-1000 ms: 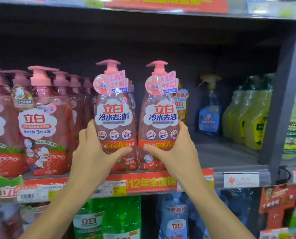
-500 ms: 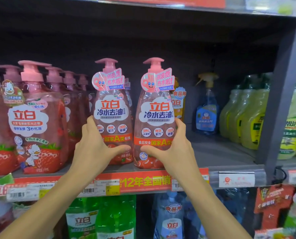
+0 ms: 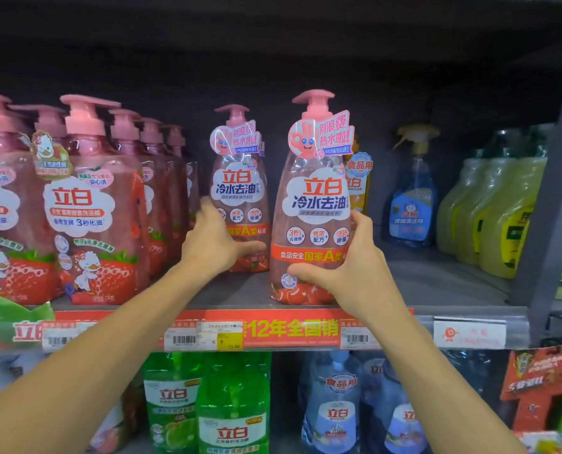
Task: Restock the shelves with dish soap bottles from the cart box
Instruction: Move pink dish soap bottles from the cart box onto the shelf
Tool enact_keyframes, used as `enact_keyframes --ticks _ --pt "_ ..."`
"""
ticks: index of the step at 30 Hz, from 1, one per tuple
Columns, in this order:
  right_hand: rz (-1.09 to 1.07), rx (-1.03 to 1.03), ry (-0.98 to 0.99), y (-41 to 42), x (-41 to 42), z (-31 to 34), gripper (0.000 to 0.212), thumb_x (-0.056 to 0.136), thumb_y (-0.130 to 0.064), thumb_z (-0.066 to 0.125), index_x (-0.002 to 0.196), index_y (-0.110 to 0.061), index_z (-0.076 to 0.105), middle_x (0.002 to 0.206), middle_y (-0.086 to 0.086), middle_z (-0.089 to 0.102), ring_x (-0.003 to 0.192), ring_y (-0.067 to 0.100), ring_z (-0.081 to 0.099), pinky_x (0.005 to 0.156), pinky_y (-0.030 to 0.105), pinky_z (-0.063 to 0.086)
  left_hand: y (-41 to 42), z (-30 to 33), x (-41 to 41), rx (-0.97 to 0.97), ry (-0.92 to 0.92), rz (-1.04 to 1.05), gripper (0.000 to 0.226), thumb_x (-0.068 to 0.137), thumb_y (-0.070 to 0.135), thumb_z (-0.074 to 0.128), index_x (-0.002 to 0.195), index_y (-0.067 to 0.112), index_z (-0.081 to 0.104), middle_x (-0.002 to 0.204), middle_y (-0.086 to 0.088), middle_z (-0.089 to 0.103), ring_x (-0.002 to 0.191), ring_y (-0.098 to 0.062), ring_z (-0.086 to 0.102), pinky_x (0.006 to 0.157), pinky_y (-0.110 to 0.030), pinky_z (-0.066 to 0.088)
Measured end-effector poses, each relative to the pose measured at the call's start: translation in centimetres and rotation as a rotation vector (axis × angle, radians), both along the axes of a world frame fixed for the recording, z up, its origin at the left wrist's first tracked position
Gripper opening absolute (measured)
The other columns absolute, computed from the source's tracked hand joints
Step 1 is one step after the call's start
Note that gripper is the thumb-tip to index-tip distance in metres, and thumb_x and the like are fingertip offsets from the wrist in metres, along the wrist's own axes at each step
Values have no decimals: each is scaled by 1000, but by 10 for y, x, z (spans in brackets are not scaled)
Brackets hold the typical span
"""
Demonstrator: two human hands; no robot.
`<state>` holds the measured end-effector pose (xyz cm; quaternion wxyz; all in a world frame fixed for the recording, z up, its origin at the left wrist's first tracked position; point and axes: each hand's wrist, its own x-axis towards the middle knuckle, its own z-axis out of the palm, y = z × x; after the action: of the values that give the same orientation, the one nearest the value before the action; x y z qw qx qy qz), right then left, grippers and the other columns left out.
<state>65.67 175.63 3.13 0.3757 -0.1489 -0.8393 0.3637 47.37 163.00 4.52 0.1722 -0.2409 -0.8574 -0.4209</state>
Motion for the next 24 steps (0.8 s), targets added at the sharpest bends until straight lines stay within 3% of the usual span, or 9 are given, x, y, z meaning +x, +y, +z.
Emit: enact_keyframes --ticks 16,24 --pt "-58 59 -40 1 0 -2 112 59 -53 90 145 -29 23 136 -7 56 121 18 57 102 44 51 29 2 -36 8 -59 -28 106 73 38 85 146 12 13 146 -13 36 131 -34 46 105 -47 41" --pt "-75 65 -59 3 1 -3 103 61 -51 89 140 -26 27 134 -7 56 119 15 58 97 33 49 37 5 -55 37 -159 -92 121 73 32 86 153 11 -2 155 -14 21 142 -31 31 115 -46 33"
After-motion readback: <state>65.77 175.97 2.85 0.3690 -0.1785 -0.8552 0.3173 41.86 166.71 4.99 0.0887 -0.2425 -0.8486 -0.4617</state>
